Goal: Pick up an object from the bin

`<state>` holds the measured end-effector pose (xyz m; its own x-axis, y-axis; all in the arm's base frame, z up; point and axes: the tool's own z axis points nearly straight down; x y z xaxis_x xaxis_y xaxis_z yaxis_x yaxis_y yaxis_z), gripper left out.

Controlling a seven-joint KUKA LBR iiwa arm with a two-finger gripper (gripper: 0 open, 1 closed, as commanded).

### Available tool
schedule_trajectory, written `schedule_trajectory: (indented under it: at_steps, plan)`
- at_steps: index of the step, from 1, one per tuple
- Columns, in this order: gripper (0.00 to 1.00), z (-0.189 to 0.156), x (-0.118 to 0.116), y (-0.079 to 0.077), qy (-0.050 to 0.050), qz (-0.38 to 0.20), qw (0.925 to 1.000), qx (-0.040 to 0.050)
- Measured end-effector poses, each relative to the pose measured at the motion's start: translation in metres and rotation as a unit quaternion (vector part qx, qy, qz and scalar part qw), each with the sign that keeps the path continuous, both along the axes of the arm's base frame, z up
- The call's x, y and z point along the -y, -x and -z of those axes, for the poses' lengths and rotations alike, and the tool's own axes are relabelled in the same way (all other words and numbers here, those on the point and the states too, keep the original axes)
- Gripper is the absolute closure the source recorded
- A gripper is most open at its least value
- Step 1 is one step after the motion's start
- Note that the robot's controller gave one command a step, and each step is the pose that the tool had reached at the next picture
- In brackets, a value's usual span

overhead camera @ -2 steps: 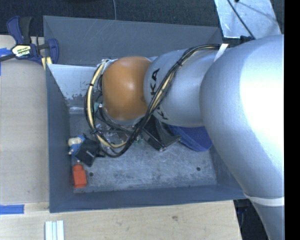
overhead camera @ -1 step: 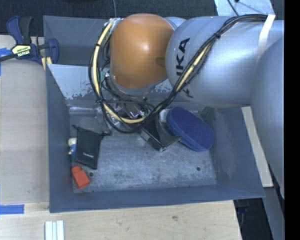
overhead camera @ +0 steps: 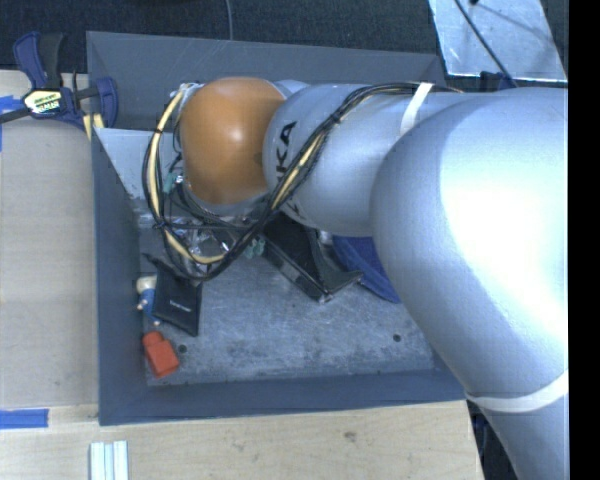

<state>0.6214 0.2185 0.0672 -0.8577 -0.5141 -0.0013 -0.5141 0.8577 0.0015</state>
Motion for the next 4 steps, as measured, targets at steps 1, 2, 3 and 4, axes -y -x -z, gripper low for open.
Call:
schedule_trajectory:
  at_steps: [1, 2, 3, 4]
  plan:
    - [0.0, -0.004, 0.0, -0.001, 0.0, 0.001, 1.0, 0.0022]
    - [0.0, -0.003, -0.014, 0.065, 0.0, -0.014, 0.9999, -0.0006]
    - [1.0, -0.003, -0.013, 0.063, 0.0, -0.012, 0.9999, 0.0012]
    - [1.0, -0.15, -0.017, 0.041, -0.001, -0.033, 0.9994, 0.0064]
